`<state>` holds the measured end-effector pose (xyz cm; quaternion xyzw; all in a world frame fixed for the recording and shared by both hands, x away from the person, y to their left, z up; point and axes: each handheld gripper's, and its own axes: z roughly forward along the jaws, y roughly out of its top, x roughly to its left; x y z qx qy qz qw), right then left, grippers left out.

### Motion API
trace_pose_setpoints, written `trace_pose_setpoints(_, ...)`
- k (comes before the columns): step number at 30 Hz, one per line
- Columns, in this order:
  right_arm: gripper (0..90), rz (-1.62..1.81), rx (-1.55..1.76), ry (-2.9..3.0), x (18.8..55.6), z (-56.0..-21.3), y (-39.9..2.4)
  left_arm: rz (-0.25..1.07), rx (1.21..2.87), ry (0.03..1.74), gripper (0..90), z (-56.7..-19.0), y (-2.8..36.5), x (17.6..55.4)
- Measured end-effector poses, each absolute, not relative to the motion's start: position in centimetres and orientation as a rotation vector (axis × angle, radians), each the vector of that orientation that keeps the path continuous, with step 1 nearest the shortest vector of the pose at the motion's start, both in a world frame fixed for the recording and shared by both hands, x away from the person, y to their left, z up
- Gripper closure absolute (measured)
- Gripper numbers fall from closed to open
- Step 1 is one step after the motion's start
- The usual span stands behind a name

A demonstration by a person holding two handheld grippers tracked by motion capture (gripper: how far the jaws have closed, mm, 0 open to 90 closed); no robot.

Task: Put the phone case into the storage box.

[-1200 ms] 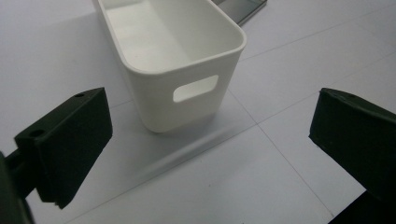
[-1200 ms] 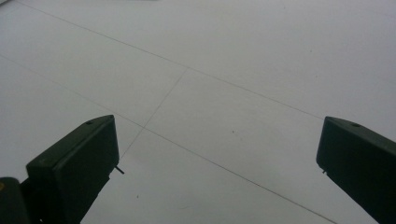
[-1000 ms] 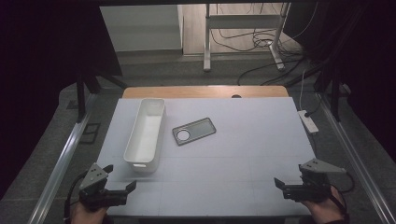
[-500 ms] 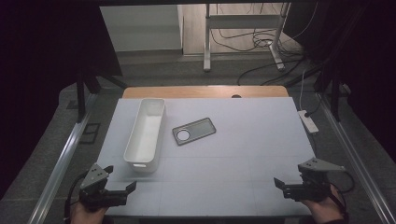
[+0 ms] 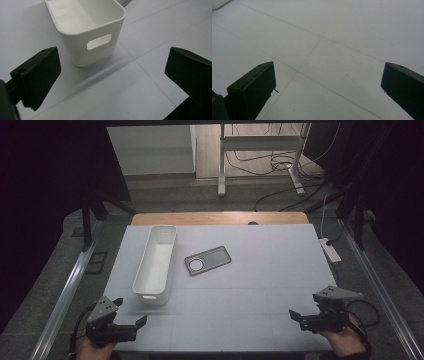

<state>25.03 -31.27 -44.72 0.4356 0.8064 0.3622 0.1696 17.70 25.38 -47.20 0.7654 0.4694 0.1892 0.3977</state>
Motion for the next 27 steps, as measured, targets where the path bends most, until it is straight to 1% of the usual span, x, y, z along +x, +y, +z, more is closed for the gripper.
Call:
trace_pose_setpoints(15, 0.0, 0.983, 1.163, 2.36, 26.4, -44.7, -29.8, 0.469, 1.937, 1.183, 1.2, -47.2, 25.5, 17.7)
trace_pose_setpoints(27, 0.0, 1.041, 1.092, 2.404, 27.8, -44.5, -28.0, 0.466, 1.933, 1.186, 1.2, -47.2, 25.5, 17.8)
